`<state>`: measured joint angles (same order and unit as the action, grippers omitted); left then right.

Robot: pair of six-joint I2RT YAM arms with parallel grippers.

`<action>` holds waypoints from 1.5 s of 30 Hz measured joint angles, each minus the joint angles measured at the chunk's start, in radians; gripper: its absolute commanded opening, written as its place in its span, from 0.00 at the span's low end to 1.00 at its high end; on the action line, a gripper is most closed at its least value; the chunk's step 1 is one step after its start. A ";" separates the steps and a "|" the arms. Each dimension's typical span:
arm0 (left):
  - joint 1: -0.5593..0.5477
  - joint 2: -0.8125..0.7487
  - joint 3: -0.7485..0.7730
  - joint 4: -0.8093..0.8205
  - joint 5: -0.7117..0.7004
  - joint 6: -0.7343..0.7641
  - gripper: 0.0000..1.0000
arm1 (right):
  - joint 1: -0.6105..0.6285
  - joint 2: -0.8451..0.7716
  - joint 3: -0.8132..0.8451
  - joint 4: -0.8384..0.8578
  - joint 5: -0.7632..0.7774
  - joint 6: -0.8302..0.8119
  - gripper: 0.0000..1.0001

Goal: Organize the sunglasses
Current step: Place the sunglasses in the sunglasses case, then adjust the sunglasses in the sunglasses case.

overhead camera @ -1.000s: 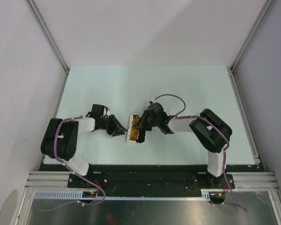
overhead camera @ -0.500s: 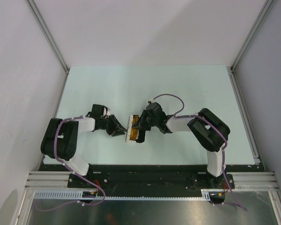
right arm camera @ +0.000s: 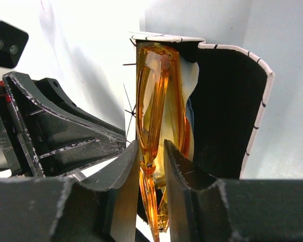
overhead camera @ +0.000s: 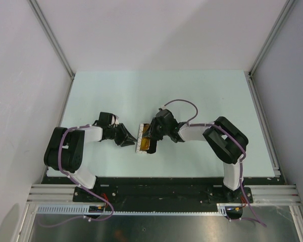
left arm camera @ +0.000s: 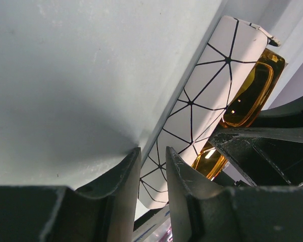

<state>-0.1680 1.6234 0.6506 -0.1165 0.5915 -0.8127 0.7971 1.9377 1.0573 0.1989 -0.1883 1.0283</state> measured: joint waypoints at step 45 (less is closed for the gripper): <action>-0.005 0.008 0.002 0.006 0.016 0.000 0.34 | 0.010 -0.089 0.007 -0.116 0.068 -0.051 0.00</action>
<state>-0.1726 1.6318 0.6521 -0.1104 0.6071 -0.8127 0.8074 1.8488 1.0645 0.0834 -0.1207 0.9768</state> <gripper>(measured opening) 0.340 0.025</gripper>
